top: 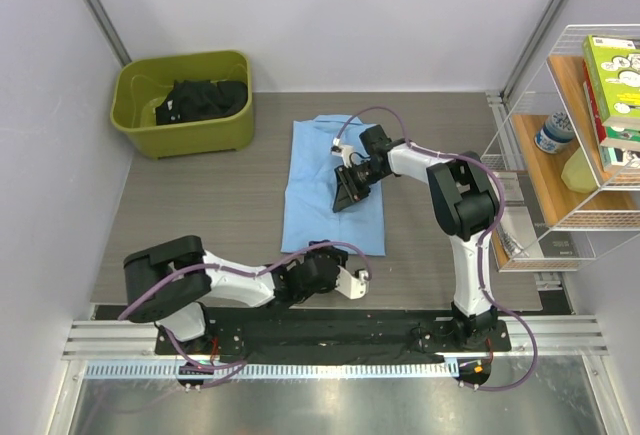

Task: Fold and stack the long sleeve shirts
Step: Fold the shirt

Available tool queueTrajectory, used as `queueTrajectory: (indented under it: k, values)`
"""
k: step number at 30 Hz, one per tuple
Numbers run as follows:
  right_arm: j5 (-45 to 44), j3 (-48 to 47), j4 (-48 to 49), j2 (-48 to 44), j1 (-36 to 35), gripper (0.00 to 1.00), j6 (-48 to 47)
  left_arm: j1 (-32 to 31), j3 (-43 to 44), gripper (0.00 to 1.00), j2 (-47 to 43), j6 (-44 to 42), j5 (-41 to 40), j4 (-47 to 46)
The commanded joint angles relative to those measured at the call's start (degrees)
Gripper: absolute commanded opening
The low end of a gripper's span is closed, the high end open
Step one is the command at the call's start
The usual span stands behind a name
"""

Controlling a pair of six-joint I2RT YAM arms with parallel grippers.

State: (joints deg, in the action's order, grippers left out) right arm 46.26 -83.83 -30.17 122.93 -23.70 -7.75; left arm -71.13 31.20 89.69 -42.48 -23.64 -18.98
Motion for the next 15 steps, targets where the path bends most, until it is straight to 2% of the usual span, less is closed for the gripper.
queueTrajectory:
  k: [1, 2, 5, 6, 8, 9, 11, 15]
  values:
    - [-1.0, 0.95, 1.7, 1.43, -0.2, 0.29, -2.62, 0.03, -2.11, 0.54, 4.26, -3.49, -3.16, -6.06]
    - [-0.91, 0.86, 1.78, 1.6, -0.2, 0.29, -2.62, 0.03, -2.02, 0.51, 4.87, -3.57, -3.52, -6.24]
    - [-0.82, 1.04, 1.7, 1.34, -0.2, 0.29, -2.62, 0.03, -1.23, 0.29, 6.2, -2.96, -4.22, -5.19]
    - [-0.73, 1.21, 1.7, 1.26, -0.2, 0.29, -2.45, 0.03, -0.71, 0.16, 6.2, -2.09, -4.48, -4.23]
    - [-0.73, 1.56, 1.78, 0.38, -0.2, 0.29, -2.71, 0.2, 0.35, 0.05, 5.5, -0.42, -4.67, -1.86]
    - [-0.91, 2.09, 1.52, 0.03, -0.38, 0.29, -2.71, 0.21, 1.4, 0.0, 3.32, 0.72, -3.97, 2.59]
    - [-1.09, 2.09, 0.82, -0.76, -0.47, 0.29, -3.06, 0.29, 1.84, 0.0, 0.24, 4.06, -0.28, 7.27]
    - [0.32, 0.26, -1.81, -5.14, -0.47, 0.37, -2.36, 0.29, 5.0, 0.0, -7.59, 9.51, 7.45, 19.84]
